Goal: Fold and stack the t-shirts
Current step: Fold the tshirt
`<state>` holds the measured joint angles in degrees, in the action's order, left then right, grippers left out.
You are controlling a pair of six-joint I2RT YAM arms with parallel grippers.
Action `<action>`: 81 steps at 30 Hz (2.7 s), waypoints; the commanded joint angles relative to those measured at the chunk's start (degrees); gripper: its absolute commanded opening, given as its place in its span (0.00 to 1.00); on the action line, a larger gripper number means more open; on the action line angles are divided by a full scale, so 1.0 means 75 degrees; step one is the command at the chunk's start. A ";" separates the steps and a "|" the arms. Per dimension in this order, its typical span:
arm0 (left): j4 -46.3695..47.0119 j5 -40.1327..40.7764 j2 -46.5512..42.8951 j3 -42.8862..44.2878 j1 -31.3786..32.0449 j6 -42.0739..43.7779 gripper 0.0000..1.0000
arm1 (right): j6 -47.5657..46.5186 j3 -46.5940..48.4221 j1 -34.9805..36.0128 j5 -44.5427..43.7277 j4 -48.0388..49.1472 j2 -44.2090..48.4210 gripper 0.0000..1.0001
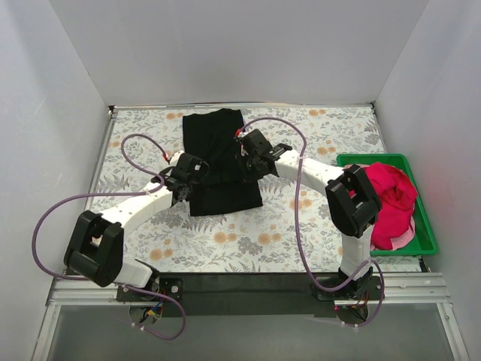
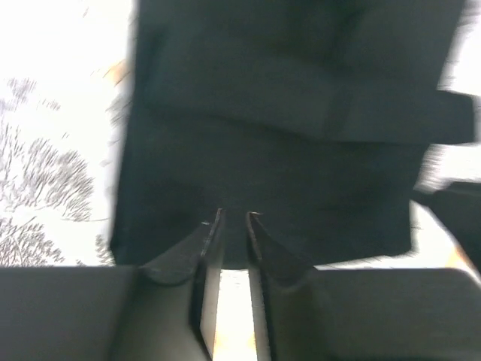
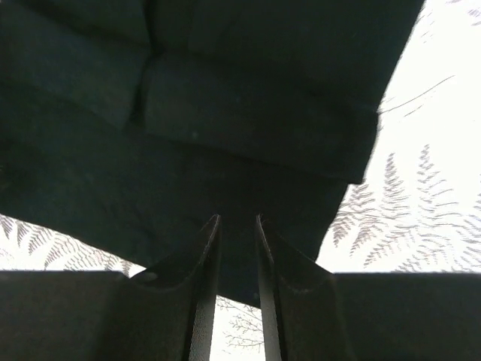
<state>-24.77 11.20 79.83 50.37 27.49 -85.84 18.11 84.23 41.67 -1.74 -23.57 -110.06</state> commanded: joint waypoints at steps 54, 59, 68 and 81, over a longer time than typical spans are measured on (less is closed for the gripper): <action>0.0045 0.0275 0.2304 0.1545 -0.0524 0.0383 0.22 | -0.0223 -0.1210 -0.1138 0.0946 0.1162 0.1608 0.39; 0.0127 0.0416 0.2644 0.2049 -0.1027 0.0512 0.22 | -0.0235 -0.1714 -0.1150 0.0982 0.1174 0.1889 0.39; 0.0187 0.0288 0.4178 0.3560 -0.1695 0.1051 0.22 | -0.0188 -0.1926 -0.1196 0.1367 0.1373 0.1749 0.38; 0.0103 -0.0402 0.1814 0.2334 -0.1848 0.0864 0.30 | 0.0046 -0.0028 -0.1782 0.3371 0.2158 0.0157 0.35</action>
<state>-25.04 10.09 101.16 70.78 13.63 -79.46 17.63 79.59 29.47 16.84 -12.05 -106.65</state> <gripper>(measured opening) 0.297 0.358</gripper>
